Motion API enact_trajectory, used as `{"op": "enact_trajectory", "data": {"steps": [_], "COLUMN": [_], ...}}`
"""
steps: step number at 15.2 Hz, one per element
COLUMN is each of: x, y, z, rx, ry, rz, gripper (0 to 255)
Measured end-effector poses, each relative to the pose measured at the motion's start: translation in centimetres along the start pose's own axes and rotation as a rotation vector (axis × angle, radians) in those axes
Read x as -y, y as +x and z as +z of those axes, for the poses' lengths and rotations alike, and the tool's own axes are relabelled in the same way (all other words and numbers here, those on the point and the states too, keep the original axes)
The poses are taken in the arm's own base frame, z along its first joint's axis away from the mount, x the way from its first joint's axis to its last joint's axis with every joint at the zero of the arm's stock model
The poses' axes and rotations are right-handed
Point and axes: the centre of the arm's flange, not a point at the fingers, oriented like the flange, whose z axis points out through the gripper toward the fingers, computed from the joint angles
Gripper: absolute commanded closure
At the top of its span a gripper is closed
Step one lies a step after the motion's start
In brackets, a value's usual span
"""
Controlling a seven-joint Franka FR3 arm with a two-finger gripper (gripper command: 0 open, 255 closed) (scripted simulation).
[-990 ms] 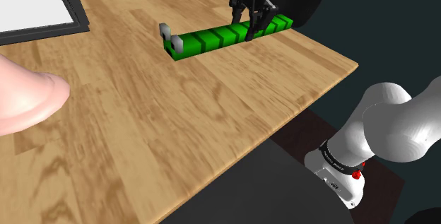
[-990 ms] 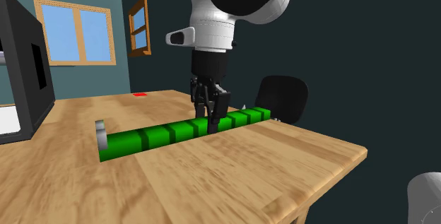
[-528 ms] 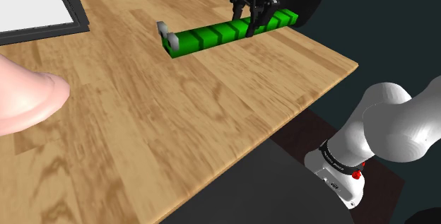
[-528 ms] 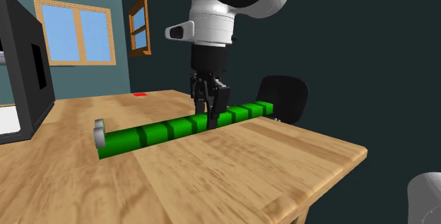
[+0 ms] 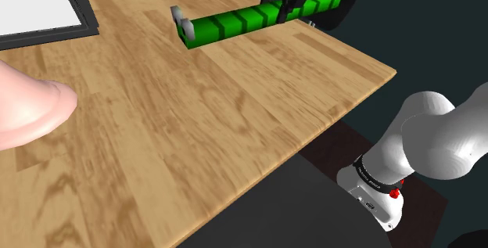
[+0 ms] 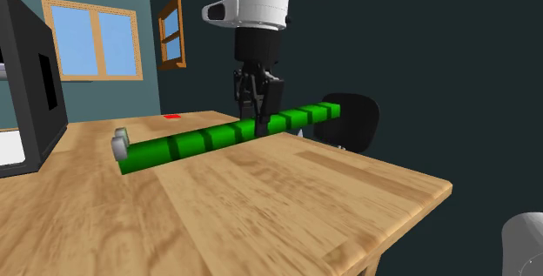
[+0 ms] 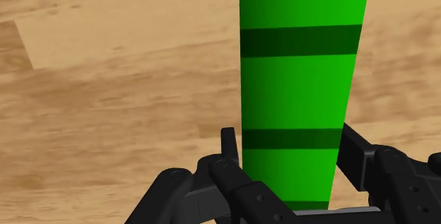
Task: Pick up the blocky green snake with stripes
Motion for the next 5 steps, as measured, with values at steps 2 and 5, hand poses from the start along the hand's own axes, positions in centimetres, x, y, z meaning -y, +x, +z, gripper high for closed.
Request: {"op": "enact_trajectory", "data": {"steps": [2,5], "x": [-0.1,-0.3], "y": [0.0,0.0], "z": [-1.0,-2.4], "rx": [0.000,0.000], "ry": [0.000,0.000], "rz": [0.000,0.000], "gripper": [255,255]}}
